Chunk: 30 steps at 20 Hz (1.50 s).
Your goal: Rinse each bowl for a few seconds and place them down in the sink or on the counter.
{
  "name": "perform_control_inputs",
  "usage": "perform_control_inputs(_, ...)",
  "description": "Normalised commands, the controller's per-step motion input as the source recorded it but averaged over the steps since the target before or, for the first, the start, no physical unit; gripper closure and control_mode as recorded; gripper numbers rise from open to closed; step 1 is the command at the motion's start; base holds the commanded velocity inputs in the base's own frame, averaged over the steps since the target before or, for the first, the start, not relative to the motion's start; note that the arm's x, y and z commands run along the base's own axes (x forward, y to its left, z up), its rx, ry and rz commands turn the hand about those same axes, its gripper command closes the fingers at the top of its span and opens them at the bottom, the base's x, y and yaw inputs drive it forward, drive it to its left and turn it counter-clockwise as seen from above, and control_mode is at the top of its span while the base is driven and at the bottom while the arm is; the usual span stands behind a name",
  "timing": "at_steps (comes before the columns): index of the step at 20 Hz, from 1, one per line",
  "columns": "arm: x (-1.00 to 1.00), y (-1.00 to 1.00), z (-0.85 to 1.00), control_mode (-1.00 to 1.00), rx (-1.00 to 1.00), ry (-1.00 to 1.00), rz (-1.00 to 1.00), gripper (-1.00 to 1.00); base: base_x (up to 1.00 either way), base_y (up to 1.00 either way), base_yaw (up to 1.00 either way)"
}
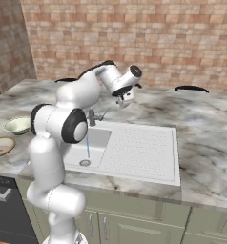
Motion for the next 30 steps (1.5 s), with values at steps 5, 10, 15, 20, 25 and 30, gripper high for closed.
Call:
perform_control_inputs(5,-0.45,0.44,-0.04,-1.0,0.0,0.01,0.03,-1.0,0.0,0.0,0.0)
perform_control_inputs(10,-0.02,0.2,0.37,-1.0,0.0,0.13,0.04,-1.0,0.0,0.0,0.0)
perform_control_inputs(15,-0.05,0.32,0.25,-1.0,0.0,0.17,0.07,-1.0,0.0,0.0,0.0)
perform_control_inputs(20,-0.11,0.35,0.18,-1.0,0.0,0.2,0.09,-1.0,0.0,0.0,0.0)
perform_control_inputs(25,-0.13,0.38,0.06,-1.0,0.01,0.22,0.11,-1.0,0.0,0.0,0.0)
perform_control_inputs(30,-0.2,0.32,0.0,-1.0,0.0,0.17,0.13,-1.0,0.0,0.0,0.0)
